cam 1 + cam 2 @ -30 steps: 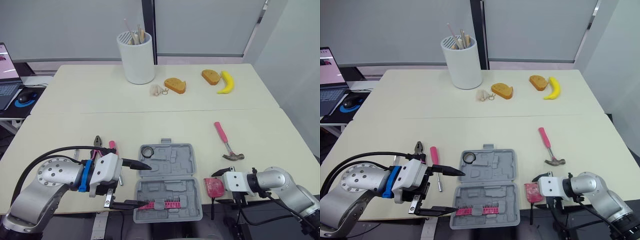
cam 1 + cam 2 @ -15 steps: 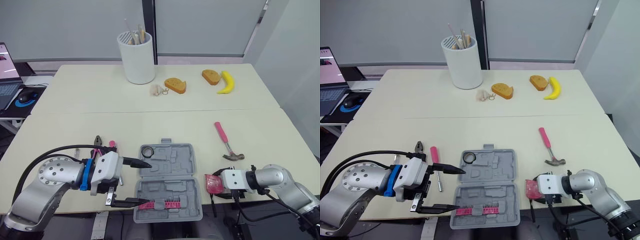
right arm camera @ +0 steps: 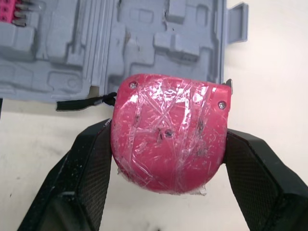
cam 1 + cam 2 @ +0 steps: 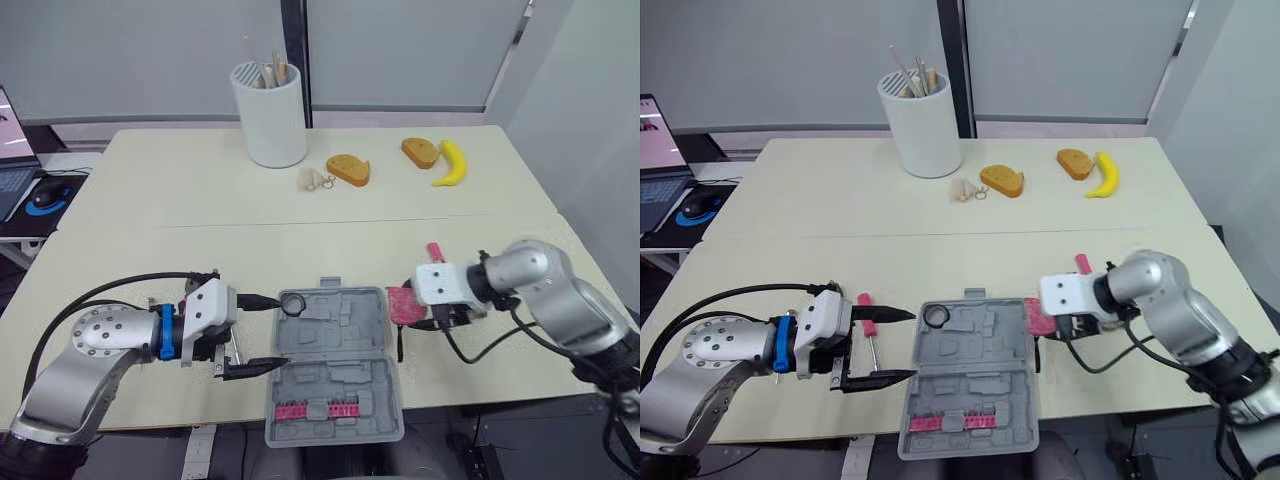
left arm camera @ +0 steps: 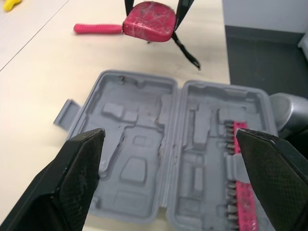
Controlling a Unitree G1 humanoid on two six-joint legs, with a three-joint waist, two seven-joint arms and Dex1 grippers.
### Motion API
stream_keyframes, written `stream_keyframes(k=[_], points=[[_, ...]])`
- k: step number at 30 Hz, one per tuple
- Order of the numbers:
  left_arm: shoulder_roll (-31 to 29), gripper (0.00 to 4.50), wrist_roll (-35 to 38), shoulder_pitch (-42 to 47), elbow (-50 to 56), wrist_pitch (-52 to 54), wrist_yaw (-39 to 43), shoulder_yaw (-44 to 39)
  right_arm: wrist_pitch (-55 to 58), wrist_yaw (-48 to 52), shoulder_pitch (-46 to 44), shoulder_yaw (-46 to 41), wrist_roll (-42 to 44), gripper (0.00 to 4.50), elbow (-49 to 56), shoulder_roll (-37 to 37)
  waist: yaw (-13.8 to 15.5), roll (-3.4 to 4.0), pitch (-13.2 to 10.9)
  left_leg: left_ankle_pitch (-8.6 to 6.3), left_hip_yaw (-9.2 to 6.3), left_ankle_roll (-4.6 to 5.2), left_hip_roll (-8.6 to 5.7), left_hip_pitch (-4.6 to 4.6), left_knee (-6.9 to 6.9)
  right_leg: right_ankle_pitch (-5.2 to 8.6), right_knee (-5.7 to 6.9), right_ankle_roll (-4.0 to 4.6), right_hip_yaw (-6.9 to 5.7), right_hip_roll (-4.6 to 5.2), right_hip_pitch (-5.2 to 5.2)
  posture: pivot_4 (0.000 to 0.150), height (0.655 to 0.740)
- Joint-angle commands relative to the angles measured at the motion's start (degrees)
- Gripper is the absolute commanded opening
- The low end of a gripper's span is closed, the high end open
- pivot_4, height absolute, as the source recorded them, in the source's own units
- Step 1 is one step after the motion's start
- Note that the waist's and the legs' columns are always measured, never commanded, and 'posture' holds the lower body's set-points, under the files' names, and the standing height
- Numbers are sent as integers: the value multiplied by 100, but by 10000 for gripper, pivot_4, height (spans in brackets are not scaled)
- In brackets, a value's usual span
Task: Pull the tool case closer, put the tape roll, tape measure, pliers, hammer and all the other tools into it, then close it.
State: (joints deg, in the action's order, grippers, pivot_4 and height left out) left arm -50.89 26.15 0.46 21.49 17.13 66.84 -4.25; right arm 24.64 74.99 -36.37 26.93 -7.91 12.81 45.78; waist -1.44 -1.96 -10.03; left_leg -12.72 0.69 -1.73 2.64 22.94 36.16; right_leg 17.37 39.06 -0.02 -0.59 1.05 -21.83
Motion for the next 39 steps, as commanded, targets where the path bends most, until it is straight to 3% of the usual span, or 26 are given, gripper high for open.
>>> stream_keyframes(k=[1,15,34,35,37,39], points=[[72,45000,-227,135,-127,-176,-134,70,66,128,-633,394,-218,31323,-581,-450,-2,1,-1,0,2,0,-2,-1,1,0,0,0,0,1,0,1500,7400],[349,45000,-540,58,-96,-376,-404,265,-903,243,-1681,1306,-947,31323,-2979,-1703,-5,2,-1,0,1,0,4,4,1,-2,22,3,0,4,-16,1500,7400],[456,45000,-601,67,24,-378,-488,389,-1490,154,-2056,1241,-1309,31323,-4080,-2321,-7,4,-2,0,5,0,3,3,2,0,51,7,5,4,-30,1500,7400],[455,45000,-598,59,28,-380,-487,387,-1500,167,-2055,1223,-1311,38599,-4070,-2329,-8,4,-2,0,5,0,4,3,2,0,51,7,5,4,-31,1500,7400],[455,45000,-595,49,32,-384,-484,385,-1543,149,-2058,1192,-1325,44274,-4057,-2338,-10,4,-2,0,5,0,4,4,2,1,52,7,5,4,-32,1500,7400],[458,45000,-585,50,26,-388,-472,387,-1541,165,-2081,1141,-1306,44731,-4015,-2322,-9,4,-2,0,5,0,4,3,2,1,53,7,4,4,-32,1500,7400]])
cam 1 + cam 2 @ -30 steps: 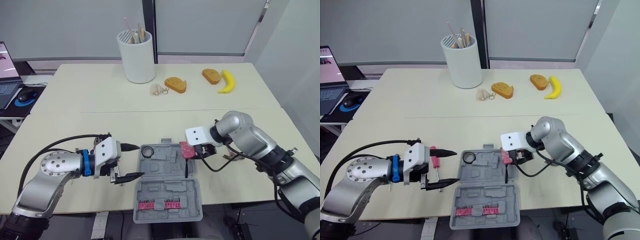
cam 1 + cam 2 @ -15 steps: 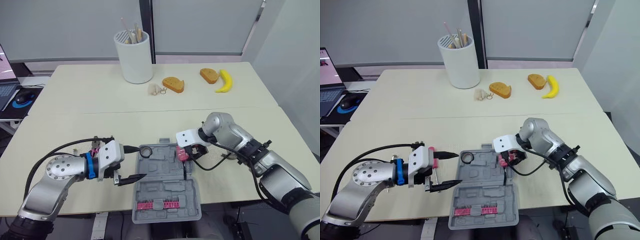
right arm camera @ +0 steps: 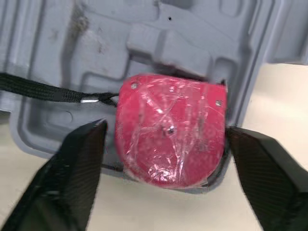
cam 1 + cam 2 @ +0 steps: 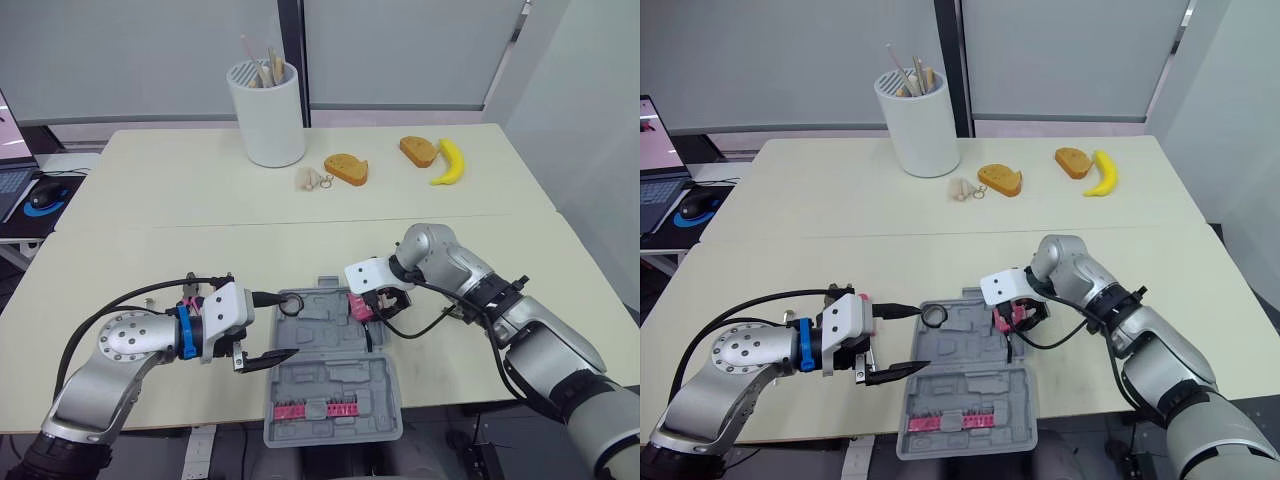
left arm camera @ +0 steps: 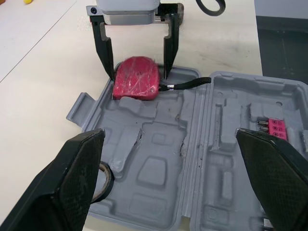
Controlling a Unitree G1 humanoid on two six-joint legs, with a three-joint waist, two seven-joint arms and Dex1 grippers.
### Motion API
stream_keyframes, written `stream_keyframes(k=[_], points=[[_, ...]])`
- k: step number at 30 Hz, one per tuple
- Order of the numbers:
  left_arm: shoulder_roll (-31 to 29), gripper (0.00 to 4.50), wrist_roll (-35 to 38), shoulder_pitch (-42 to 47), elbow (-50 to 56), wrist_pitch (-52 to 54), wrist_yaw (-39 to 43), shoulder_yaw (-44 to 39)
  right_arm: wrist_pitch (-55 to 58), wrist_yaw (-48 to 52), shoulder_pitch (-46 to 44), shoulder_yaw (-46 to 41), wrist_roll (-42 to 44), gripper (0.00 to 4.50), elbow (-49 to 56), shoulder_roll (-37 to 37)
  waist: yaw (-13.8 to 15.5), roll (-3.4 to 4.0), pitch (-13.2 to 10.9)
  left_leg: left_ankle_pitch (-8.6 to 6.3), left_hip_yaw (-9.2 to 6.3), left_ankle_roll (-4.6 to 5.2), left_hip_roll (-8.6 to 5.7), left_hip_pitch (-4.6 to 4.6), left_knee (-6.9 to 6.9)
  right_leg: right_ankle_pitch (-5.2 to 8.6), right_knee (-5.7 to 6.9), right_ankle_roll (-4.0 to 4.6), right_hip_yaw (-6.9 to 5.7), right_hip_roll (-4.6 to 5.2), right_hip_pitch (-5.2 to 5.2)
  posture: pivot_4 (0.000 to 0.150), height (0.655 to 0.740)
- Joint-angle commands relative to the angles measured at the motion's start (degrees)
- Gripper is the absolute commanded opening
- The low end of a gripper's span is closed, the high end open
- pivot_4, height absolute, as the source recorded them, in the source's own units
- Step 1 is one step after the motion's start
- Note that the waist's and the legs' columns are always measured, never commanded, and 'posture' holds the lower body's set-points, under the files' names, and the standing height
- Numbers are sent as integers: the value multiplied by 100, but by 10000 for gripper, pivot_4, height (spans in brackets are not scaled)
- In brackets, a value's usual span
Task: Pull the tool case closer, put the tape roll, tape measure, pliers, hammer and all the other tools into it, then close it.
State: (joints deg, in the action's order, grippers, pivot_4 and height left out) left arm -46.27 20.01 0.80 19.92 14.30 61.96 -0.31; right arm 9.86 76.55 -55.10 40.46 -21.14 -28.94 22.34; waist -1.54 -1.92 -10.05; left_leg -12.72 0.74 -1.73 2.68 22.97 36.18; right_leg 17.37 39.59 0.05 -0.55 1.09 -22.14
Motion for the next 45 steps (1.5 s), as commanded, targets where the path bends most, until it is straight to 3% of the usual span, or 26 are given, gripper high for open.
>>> stream_keyframes(k=[1,6,17,20,24,32,45], points=[[-4,45000,38,14,181,-107,25,-8,-41,32,-209,-243,35,44731,210,40,1,0,0,0,0,0,0,0,0,0,0,0,0,0,0,1500,7400],[-10,45000,57,19,158,-112,56,-15,23,159,-124,-409,116,44731,568,186,1,1,-1,0,0,0,0,0,0,0,0,0,0,0,0,1500,7400],[-21,45000,111,-7,105,-109,98,-98,85,116,946,-1473,1250,44731,2089,777,4,1,-1,0,1,0,0,0,0,0,-1,0,0,2,1,1500,7400],[-16,45000,110,20,71,-117,118,-90,122,-4,1195,-1566,1328,39176,2234,859,4,1,-1,0,1,0,-1,1,0,0,-2,0,1,2,1,1500,7400],[-5,45000,123,79,30,-114,163,-82,184,-181,1418,-1633,1421,26014,2303,871,-2,1,-1,0,1,0,1,0,-1,0,-2,0,1,0,1,1500,7400],[-11,45000,132,197,-17,-87,216,-77,-98,-611,1640,-1751,1528,8621,2050,837,1,1,-1,0,4,0,-1,0,-1,1,-3,0,2,0,1,1500,7400],[-14,45000,100,247,-90,-141,275,-85,-249,-1542,1946,-1696,1301,8621,1022,520,-2,0,-1,0,6,0,-1,0,-1,1,-4,0,5,-1,1,1500,7400]])
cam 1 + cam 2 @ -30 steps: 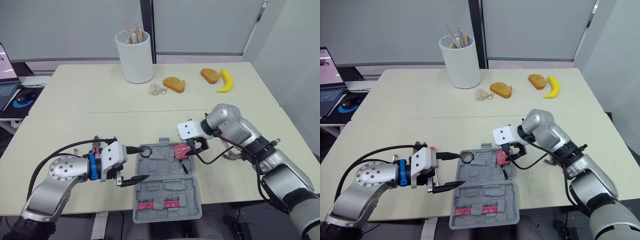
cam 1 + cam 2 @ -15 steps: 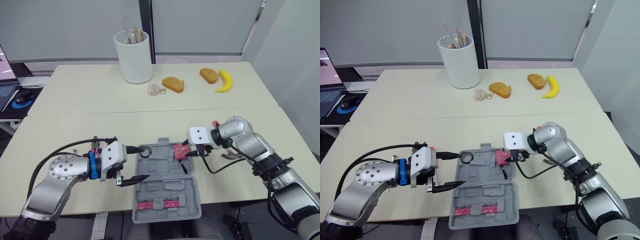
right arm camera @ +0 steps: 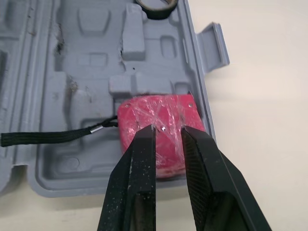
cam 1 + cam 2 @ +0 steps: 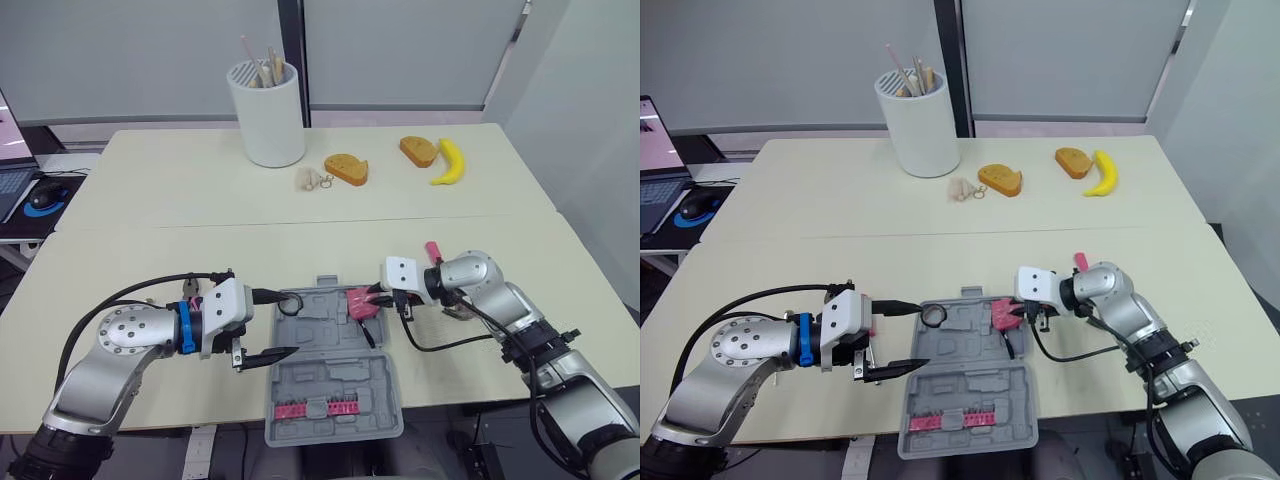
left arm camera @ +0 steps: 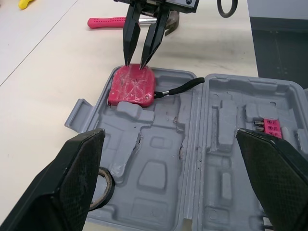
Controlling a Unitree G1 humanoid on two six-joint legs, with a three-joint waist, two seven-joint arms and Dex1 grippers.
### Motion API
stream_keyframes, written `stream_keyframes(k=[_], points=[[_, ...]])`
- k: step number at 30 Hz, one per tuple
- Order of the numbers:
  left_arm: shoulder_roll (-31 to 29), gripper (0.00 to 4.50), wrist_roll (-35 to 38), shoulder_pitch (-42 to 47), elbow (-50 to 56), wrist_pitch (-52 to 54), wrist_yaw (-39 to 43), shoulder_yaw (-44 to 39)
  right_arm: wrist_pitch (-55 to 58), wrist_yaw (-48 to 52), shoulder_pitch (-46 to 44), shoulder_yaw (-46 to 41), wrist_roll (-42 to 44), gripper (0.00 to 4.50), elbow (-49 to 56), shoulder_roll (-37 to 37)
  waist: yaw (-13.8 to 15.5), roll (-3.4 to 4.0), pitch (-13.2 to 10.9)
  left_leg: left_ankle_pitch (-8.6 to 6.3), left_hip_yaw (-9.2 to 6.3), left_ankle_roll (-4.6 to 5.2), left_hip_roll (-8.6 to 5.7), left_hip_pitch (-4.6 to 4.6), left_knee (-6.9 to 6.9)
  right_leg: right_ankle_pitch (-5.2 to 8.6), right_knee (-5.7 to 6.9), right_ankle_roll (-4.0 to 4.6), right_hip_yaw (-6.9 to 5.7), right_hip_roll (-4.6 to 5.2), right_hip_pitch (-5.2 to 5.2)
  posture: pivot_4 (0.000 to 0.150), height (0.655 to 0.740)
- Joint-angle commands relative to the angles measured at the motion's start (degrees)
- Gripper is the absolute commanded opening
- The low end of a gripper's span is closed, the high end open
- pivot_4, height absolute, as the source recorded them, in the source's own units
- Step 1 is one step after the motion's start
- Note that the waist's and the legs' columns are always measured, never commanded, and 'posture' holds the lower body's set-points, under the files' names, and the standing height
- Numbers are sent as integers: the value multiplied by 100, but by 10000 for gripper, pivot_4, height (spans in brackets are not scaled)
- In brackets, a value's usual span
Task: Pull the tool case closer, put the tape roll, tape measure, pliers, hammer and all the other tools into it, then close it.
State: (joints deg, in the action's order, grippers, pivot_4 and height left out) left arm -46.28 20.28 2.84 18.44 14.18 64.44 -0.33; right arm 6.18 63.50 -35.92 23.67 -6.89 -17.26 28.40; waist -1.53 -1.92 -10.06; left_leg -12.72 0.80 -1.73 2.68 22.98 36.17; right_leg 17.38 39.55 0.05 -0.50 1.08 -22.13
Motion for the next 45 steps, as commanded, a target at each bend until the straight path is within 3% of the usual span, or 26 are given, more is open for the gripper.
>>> stream_keyframes(k=[1,9,19,28,37,43,45], points=[[-13,45000,68,35,52,-143,28,-86,283,-227,61,37,-179,8621,-207,-86,-4,0,0,0,0,0,1,0,0,0,0,0,0,0,0,1500,7400],[-27,45000,61,-14,32,-206,24,-86,1192,-13,198,374,-357,8621,-285,-132,6,-11,11,0,-3,0,-2,-10,0,0,-1,0,-2,2,13,1500,7400],[17,45000,128,-39,-51,-246,-43,-226,813,-234,118,178,-182,8621,-142,-349,-25,-14,17,0,-9,0,6,-33,-1,1,-3,0,-6,-4,35,1500,7400],[149,45000,433,-312,-828,-469,-356,-1356,1344,-368,453,-879,622,8621,2109,17,-15,-5,5,0,-5,-1,4,5,-3,2,-3,2,-3,1,-5,1500,7400],[355,45000,632,-983,-2152,-554,-1118,-2980,2618,-763,2288,-2682,1382,8621,4366,1136,60,-7,6,-3,-8,-5,1,3,-6,2,-19,2,-11,15,6,1500,7400],[308,45000,636,-1547,-3546,-575,-1563,-3919,2084,-1177,4131,-4050,1175,8621,4284,1581,51,-17,13,-3,-4,-5,5,-5,-9,4,-31,0,-12,11,12,1500,7400],[289,45000,637,-1813,-3806,-565,-1495,-4055,1920,-1235,4584,-4345,1241,12826,4129,1575,21,-17,13,-4,4,-6,6,-5,-14,4,-44,0,-7,11,12,1500,7400]])
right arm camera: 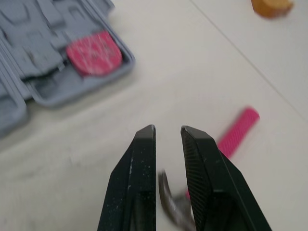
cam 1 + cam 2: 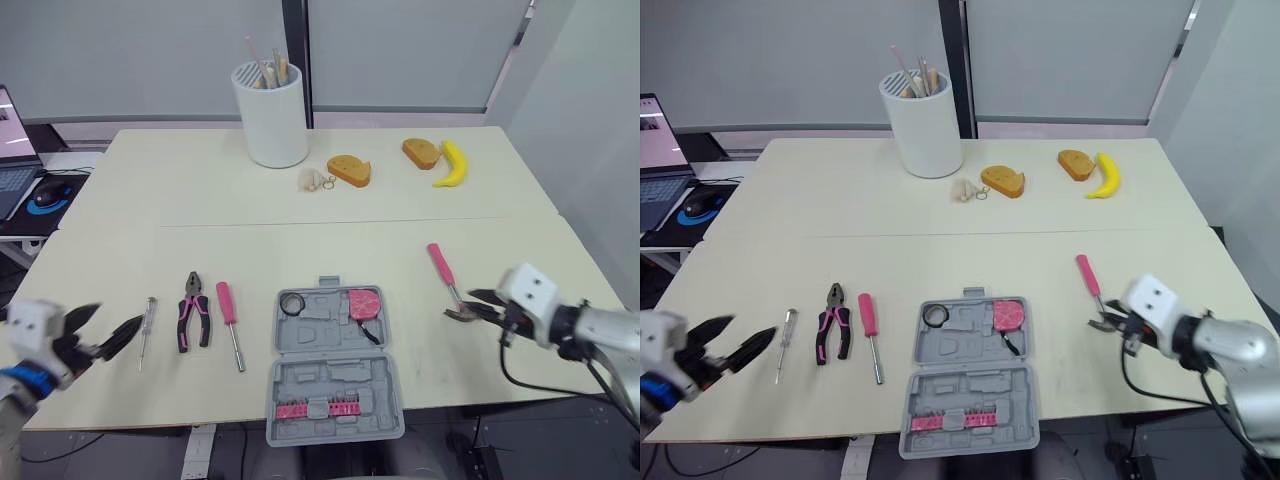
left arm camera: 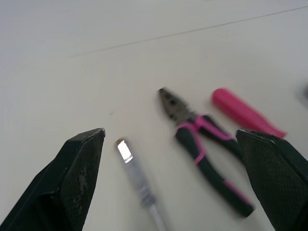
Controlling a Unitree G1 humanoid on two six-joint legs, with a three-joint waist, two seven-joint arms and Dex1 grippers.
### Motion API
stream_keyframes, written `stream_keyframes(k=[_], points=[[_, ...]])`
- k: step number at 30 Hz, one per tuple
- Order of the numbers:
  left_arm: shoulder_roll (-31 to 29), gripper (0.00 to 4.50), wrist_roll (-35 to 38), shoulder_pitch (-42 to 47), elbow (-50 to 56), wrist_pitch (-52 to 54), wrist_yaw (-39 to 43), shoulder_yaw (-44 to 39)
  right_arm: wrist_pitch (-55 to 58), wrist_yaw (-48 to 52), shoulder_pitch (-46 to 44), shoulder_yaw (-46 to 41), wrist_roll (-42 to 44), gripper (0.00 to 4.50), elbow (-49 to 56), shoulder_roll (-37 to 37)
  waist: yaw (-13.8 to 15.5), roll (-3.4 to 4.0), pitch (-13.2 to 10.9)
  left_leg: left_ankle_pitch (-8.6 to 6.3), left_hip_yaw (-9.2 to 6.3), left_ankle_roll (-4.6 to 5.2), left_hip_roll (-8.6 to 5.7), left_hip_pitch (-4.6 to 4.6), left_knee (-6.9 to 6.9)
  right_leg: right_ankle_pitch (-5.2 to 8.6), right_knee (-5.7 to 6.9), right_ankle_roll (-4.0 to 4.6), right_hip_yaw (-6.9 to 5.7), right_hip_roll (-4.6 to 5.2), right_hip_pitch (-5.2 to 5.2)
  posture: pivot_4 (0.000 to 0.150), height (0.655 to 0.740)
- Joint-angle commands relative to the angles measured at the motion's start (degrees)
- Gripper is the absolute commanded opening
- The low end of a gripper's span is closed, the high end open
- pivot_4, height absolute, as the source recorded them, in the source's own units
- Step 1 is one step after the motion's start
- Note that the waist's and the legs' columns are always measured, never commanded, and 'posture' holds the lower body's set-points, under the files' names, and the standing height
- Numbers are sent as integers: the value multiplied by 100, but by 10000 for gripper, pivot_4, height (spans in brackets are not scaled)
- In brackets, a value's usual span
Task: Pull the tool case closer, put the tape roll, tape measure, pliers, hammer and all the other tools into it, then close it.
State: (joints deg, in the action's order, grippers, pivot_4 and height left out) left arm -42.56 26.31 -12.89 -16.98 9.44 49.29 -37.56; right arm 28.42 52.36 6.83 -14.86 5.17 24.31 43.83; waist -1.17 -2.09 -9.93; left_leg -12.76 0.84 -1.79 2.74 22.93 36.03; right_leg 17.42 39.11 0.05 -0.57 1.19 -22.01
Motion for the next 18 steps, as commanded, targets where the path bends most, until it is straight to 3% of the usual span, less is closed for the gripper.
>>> stream_keyframes(k=[1,10,13,18], points=[[-92,45000,35,-373,-323,-79,84,-362,-411,-113,481,-579,49,13998,-90,59,-18,-1,0,0,2,-1,0,0,1,0,-1,-1,2,1,0,1500,7400],[-2,45000,222,-1296,328,169,423,-341,-760,89,778,-821,288,34193,-450,344,7,-10,8,0,0,-1,3,-6,3,13,-4,-23,-1,7,5,1500,7400],[95,45000,264,-1341,649,329,277,-317,-832,139,695,-739,362,43893,-553,459,46,-11,8,-1,3,-1,-2,-5,3,11,-7,-19,1,10,8,1500,7400],[360,45000,336,-1546,1280,607,-4,-349,-919,365,448,-516,442,44526,-415,706,63,-9,8,-2,12,-4,-1,-5,3,11,-10,-19,8,11,7,1500,7400]])
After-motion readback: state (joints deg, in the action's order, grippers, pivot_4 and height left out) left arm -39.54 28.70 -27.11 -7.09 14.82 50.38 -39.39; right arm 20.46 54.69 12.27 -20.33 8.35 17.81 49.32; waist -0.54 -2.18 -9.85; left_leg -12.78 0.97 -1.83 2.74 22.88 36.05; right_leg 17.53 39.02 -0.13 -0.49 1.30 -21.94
